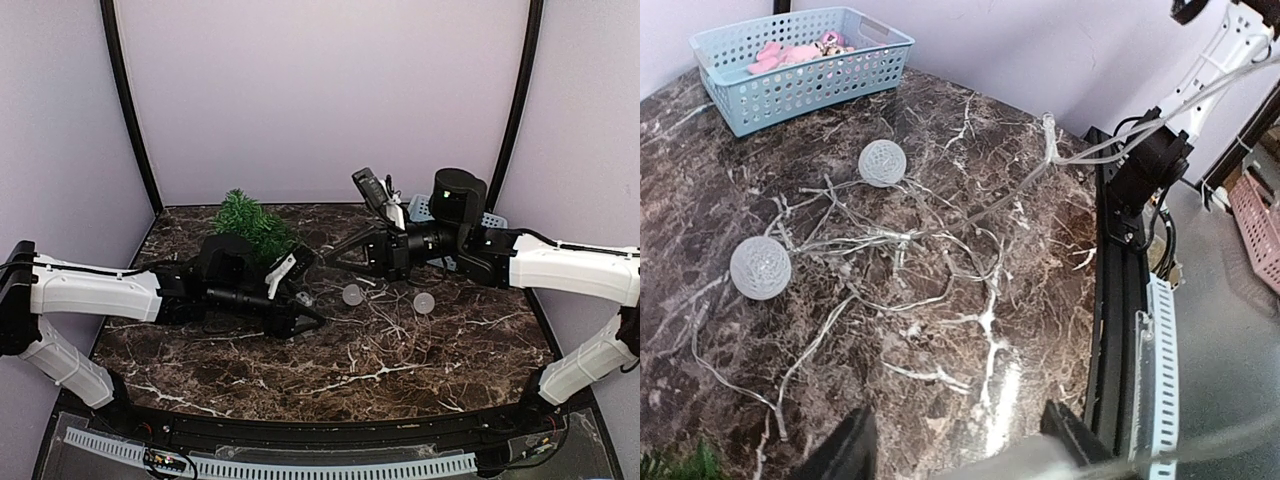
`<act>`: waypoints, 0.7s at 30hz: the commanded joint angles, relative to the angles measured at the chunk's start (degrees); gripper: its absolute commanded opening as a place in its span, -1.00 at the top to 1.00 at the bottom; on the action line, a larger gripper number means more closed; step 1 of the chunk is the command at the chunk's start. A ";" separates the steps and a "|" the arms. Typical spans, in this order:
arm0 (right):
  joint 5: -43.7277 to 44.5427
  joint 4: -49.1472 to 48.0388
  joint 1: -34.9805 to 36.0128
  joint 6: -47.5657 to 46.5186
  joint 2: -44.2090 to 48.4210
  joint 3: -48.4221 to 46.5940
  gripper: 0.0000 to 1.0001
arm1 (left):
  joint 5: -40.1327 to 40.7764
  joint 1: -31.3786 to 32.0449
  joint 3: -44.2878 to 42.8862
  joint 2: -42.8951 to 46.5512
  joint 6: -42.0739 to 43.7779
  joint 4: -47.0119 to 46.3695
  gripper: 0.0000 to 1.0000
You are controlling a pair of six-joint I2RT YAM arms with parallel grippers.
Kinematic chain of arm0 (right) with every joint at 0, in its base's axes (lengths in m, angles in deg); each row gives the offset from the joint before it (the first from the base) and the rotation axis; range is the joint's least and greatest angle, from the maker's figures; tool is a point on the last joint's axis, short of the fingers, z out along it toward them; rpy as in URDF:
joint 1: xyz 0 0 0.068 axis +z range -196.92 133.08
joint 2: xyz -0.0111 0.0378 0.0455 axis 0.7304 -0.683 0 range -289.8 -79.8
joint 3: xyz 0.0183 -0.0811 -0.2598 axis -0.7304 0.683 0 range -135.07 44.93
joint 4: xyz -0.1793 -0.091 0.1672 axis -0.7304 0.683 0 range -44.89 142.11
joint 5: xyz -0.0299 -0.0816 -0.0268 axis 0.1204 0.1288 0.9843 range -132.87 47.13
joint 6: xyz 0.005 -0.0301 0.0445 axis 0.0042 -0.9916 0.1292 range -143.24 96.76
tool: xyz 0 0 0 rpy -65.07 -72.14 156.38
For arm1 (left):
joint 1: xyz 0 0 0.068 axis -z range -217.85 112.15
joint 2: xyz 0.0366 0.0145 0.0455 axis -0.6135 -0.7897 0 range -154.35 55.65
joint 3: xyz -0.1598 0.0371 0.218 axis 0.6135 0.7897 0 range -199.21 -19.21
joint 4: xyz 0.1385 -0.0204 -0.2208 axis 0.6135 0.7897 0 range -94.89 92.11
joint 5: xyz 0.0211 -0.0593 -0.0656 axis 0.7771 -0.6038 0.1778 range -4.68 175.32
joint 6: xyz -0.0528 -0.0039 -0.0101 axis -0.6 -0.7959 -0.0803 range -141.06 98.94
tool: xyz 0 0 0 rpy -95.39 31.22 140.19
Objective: Decorate the small christmas tree
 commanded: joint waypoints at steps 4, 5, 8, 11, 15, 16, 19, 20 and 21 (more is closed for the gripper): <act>0.25 -3.43 0.68 0.81 1.18 -1.44 1.00 | -0.58 0.85 0.67 0.94 -0.91 -3.45 0.28; 0.43 -3.32 0.67 0.79 1.26 -1.36 1.00 | -0.51 0.87 0.71 0.97 -1.05 -3.59 0.30; 0.92 -3.12 0.70 0.68 1.38 -1.07 1.00 | -0.36 1.05 0.90 1.37 -1.26 -3.70 0.32; 1.20 -3.17 0.67 0.72 1.31 -0.84 1.00 | -0.25 1.03 1.28 2.06 -1.62 -4.05 0.40; 2.47 -2.15 0.67 -0.09 1.12 -0.85 1.00 | 0.98 1.01 1.77 2.88 -2.32 -3.72 0.28; 3.50 -1.06 0.75 -0.83 1.01 -0.97 1.00 | 1.63 1.05 2.24 3.30 -2.60 -3.79 0.25; 7.72 3.23 1.38 -3.27 0.61 -1.21 1.00 | 5.95 1.15 4.01 4.34 -3.62 -4.18 0.22; 9.05 4.02 1.64 -3.76 0.61 -1.09 1.00 | 7.19 1.25 5.06 4.92 -3.73 -4.01 0.23; 10.42 4.92 1.90 -4.13 0.59 -0.97 1.00 | 10.10 1.54 5.54 5.20 -3.60 -3.70 0.27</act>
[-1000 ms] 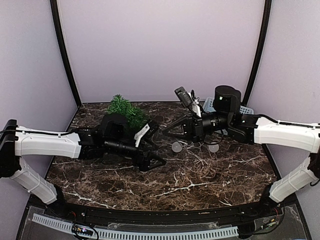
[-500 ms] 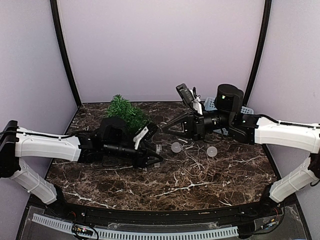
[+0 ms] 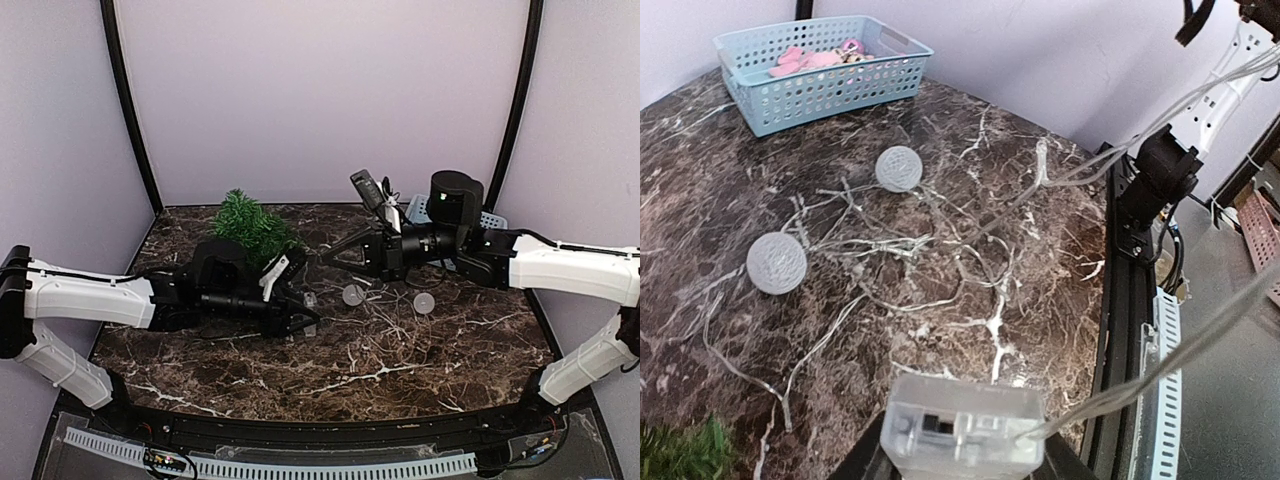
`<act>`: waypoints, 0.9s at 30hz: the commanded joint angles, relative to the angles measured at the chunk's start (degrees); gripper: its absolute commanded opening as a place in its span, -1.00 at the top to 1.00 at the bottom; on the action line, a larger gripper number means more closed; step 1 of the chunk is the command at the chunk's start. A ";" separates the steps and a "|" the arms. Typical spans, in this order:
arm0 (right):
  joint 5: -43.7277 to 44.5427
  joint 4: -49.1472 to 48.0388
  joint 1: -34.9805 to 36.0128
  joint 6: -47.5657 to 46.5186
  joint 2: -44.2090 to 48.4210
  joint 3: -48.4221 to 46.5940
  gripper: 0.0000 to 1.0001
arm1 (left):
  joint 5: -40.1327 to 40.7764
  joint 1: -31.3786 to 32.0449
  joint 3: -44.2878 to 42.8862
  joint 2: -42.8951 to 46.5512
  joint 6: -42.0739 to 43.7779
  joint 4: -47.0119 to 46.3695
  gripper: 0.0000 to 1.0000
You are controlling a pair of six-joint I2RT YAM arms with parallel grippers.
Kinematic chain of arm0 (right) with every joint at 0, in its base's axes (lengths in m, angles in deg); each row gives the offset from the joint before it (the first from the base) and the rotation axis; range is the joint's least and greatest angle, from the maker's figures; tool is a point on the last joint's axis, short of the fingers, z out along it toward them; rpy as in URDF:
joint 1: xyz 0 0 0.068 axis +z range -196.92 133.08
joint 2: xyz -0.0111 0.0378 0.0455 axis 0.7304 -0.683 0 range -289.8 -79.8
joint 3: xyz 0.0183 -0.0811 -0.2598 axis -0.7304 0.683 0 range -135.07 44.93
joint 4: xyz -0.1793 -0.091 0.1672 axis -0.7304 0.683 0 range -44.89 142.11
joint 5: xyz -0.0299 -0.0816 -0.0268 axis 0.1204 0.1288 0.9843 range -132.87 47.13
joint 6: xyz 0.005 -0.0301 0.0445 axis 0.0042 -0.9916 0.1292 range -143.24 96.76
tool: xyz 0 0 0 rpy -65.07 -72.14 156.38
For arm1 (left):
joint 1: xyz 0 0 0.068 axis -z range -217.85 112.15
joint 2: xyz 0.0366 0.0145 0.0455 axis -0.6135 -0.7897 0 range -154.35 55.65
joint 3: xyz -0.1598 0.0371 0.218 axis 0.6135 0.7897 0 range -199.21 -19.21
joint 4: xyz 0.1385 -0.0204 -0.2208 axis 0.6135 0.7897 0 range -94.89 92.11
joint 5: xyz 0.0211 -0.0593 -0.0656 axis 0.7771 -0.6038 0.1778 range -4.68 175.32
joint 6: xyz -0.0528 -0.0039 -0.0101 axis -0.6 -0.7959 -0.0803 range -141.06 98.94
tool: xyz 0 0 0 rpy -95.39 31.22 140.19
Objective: Decorate the small christmas tree
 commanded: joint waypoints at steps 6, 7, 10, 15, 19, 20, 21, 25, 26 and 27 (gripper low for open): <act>21.22 12.77 1.58 -2.79 0.53 0.85 1.00 | 16.34 3.87 5.37 5.15 1.19 3.63 0.42; 21.75 13.06 1.58 -2.17 0.42 1.58 1.00 | 16.66 4.13 5.44 5.17 1.36 4.35 0.46; 21.16 12.58 1.57 0.65 -0.35 3.99 1.00 | 16.89 4.82 5.36 4.84 1.97 5.43 0.52; 28.40 16.68 1.48 5.21 -1.56 6.14 0.89 | 18.56 5.51 3.92 4.35 4.68 8.91 0.58; 22.95 15.38 1.80 6.20 -1.97 7.78 -0.09 | 16.60 5.61 1.91 2.90 6.50 11.17 0.59; 22.46 14.71 1.98 6.16 -1.46 8.18 -0.29 | 16.26 5.61 1.05 2.27 6.78 12.12 0.59; 22.32 14.21 2.08 5.88 -0.70 8.53 -0.42 | 15.83 5.73 0.27 1.97 7.30 12.62 0.60; 23.09 13.12 2.10 5.05 2.12 9.33 -0.68 | 15.35 5.94 -1.64 0.25 8.26 14.99 0.60; 22.90 12.33 2.10 5.12 2.81 9.52 -0.70 | 15.29 5.96 -1.98 -0.01 8.28 15.29 0.60; 22.48 11.14 2.06 5.44 3.53 10.04 -0.75 | 15.28 5.97 -2.62 -0.59 9.48 16.14 0.60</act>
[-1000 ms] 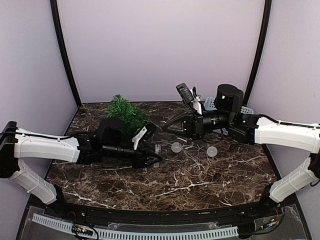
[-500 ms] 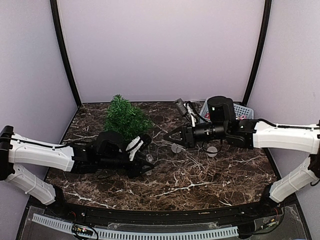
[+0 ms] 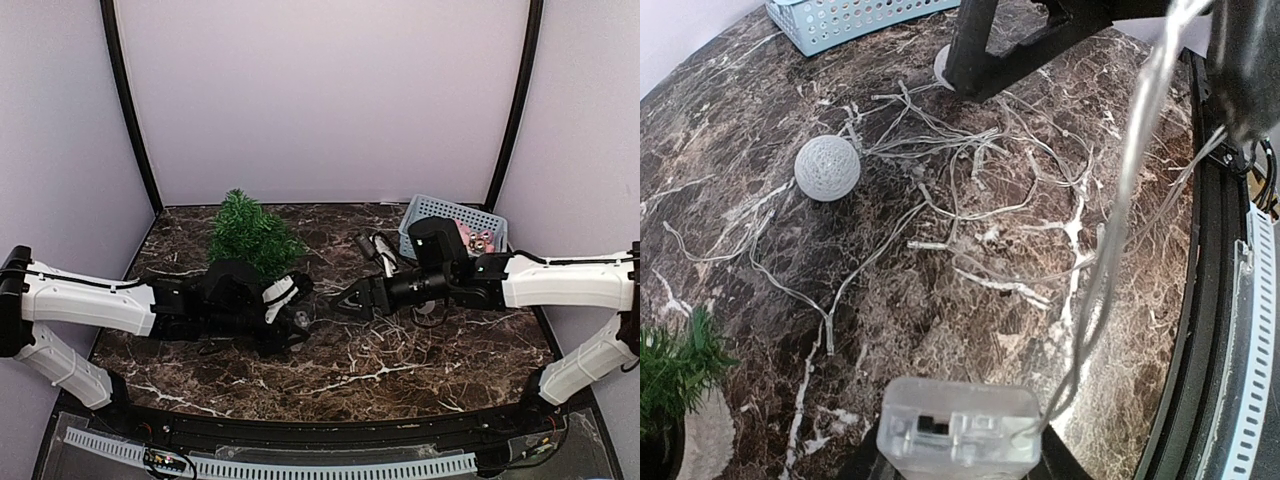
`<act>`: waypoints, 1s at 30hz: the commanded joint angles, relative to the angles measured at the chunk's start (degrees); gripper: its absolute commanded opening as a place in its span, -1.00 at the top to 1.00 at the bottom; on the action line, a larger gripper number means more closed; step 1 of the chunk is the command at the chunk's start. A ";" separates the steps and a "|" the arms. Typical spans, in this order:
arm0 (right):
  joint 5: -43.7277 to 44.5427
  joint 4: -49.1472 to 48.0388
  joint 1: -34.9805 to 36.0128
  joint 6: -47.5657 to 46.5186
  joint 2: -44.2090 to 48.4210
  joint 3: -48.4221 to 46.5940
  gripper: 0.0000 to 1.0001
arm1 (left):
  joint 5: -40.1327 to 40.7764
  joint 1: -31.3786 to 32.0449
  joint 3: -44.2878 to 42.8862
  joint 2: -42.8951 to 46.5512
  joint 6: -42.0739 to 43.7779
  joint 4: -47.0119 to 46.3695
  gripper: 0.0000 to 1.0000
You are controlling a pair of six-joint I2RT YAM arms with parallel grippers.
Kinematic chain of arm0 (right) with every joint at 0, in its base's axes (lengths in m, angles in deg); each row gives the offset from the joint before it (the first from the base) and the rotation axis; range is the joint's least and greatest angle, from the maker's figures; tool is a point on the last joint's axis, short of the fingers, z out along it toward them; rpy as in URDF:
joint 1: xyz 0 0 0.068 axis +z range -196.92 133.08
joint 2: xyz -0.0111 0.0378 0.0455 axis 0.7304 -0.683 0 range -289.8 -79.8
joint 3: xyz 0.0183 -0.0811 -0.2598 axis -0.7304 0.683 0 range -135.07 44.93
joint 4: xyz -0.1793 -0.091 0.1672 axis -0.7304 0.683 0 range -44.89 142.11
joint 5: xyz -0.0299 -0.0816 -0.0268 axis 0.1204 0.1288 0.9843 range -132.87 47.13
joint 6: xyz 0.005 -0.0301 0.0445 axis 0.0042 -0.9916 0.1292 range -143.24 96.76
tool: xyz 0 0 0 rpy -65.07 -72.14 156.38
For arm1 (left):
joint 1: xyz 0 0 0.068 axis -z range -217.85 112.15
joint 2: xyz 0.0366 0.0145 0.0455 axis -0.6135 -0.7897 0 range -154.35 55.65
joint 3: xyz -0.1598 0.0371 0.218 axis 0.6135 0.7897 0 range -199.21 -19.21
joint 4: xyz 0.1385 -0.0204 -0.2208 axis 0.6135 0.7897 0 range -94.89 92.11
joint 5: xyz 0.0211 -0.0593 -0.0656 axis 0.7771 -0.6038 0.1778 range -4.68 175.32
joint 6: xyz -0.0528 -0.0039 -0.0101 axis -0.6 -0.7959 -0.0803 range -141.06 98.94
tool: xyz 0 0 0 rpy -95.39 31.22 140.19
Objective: Decorate the small christmas tree
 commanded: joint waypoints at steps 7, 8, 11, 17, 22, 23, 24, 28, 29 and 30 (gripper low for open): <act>-3.75 -6.31 0.57 -0.46 3.63 1.71 -0.85 | -2.66 0.35 -3.36 -1.83 2.81 4.93 0.62; -4.01 -5.97 0.61 -0.78 3.06 1.44 -0.83 | -2.93 0.35 -3.51 -1.72 2.79 4.99 0.62; -4.55 -5.23 1.07 -1.98 1.36 0.44 -0.79 | -3.44 0.35 -3.89 -1.61 2.92 5.22 0.62; -6.38 -1.68 3.15 -4.53 -4.09 -3.56 -0.64 | -3.86 0.35 -4.66 -1.62 2.86 5.75 0.62; -3.92 -2.23 4.31 -2.15 -8.00 -5.03 -0.57 | -3.71 0.35 -4.81 -1.80 2.78 5.58 0.62; -3.32 -2.20 4.35 -1.26 -8.88 -5.39 -0.52 | -3.68 0.35 -4.81 -1.78 2.77 5.50 0.62; -3.07 -2.38 4.43 -0.47 -9.75 -5.64 -0.48 | -3.61 0.35 -4.81 -1.77 2.77 5.40 0.62; -2.54 -4.20 5.01 2.83 -11.91 -6.38 -0.31 | -2.95 0.40 -4.81 -2.13 2.68 5.33 0.62; -2.10 -4.25 5.13 3.97 -12.40 -6.71 -0.25 | -2.90 0.37 -4.81 -2.12 2.64 5.33 0.62; -1.77 -4.44 5.19 4.83 -12.92 -6.96 -0.18 | -2.86 0.42 -4.81 -2.17 2.60 5.29 0.62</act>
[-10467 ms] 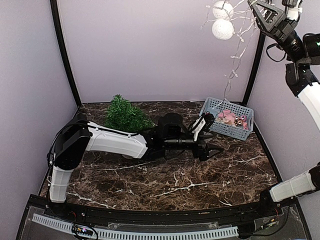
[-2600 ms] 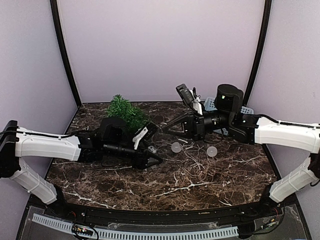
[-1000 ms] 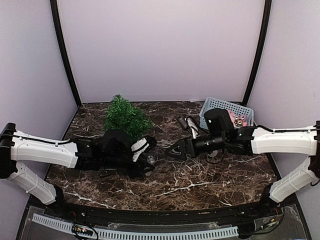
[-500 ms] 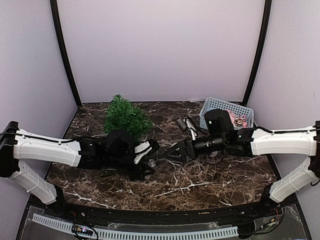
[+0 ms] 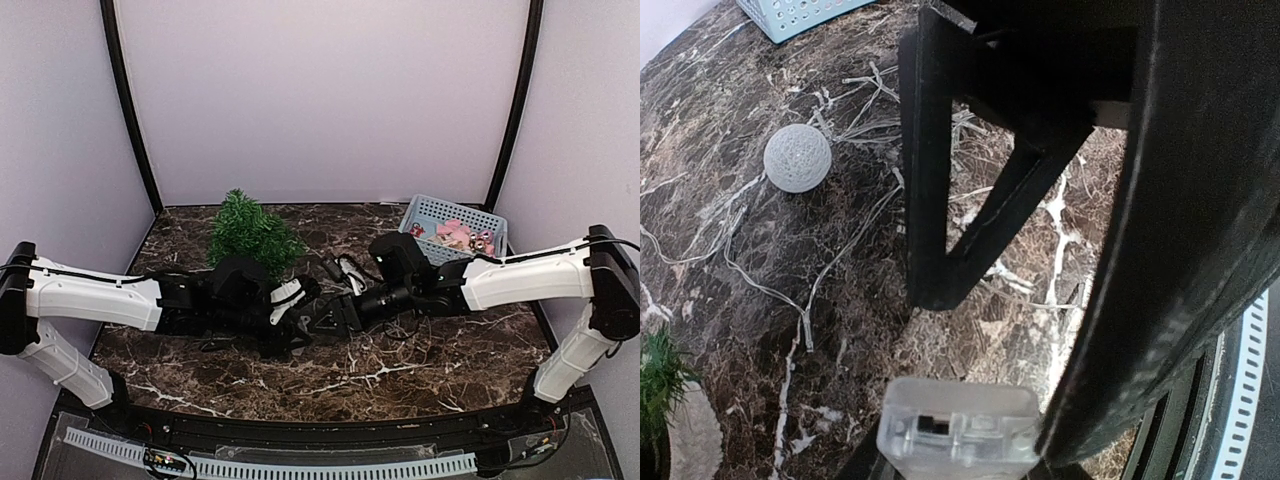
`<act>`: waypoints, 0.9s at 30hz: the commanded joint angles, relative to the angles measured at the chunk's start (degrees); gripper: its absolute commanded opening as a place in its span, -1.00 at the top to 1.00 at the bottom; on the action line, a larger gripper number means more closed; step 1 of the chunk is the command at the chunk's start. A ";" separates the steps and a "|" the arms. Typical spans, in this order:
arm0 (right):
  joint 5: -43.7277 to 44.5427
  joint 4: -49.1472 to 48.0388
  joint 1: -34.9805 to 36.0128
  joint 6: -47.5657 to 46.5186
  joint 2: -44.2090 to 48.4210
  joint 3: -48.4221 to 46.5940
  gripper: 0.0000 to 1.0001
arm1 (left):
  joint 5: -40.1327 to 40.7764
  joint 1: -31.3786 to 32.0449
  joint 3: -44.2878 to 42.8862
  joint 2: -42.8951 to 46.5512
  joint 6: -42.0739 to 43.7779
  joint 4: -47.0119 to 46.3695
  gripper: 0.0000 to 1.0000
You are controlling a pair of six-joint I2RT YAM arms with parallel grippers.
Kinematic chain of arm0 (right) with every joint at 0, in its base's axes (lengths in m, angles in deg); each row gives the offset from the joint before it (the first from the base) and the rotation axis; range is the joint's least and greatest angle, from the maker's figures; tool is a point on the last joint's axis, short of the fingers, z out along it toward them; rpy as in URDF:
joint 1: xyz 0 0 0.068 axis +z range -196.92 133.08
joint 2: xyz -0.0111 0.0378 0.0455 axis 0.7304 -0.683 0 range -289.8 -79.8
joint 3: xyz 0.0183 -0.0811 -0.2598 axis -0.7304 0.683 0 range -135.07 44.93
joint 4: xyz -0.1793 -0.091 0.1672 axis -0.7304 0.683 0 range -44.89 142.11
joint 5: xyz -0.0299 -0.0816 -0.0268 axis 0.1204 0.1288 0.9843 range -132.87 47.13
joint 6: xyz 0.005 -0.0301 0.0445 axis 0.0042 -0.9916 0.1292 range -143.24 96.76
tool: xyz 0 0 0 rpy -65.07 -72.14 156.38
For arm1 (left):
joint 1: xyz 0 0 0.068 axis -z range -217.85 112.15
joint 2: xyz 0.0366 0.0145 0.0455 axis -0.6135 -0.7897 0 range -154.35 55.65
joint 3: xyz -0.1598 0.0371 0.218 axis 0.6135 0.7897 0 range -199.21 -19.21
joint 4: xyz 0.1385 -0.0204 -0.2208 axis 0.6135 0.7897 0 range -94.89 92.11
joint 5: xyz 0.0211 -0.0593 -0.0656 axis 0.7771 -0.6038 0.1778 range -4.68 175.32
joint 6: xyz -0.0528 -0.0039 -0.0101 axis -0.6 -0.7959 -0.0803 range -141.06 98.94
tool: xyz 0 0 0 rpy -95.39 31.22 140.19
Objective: Decorate the small christmas tree
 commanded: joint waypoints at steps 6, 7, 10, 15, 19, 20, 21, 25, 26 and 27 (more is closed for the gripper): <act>0.99 -6.40 1.12 8.95 -3.35 -1.93 0.07 | 0.36 0.37 -1.03 -0.08 0.53 -0.08 0.63; 0.69 -6.99 1.14 9.51 -3.50 -1.95 0.08 | 0.46 0.37 -1.08 -0.29 0.55 0.13 0.63; 0.46 -7.20 1.39 10.29 -4.60 -2.90 0.13 | 0.62 0.37 -1.12 -0.50 0.58 0.09 0.63; 0.93 -6.48 2.43 10.70 -6.53 -4.50 0.23 | 0.72 0.37 -1.28 -0.63 0.67 -0.27 0.63; 3.33 -4.34 2.70 11.00 -7.31 -5.33 0.41 | 1.63 0.38 -1.09 -0.40 0.56 -0.62 0.62; 3.81 -4.02 2.70 11.11 -7.26 -5.33 0.44 | 1.89 0.38 -1.05 -0.46 0.40 -0.61 0.62; 4.41 -3.49 2.70 11.06 -7.12 -5.41 0.47 | 2.66 0.37 -1.04 -0.48 0.27 -0.49 0.62; 5.68 -1.85 2.79 10.62 -7.03 -6.00 0.58 | 4.07 0.37 -0.91 -0.47 0.23 -0.54 0.59; 5.85 -1.48 2.80 10.57 -7.18 -6.23 0.60 | 4.12 0.37 -0.88 -0.39 0.23 -0.74 0.57; 5.96 -1.01 2.77 10.52 -7.37 -6.48 0.63 | 4.36 0.37 -0.86 -0.36 0.23 -0.80 0.53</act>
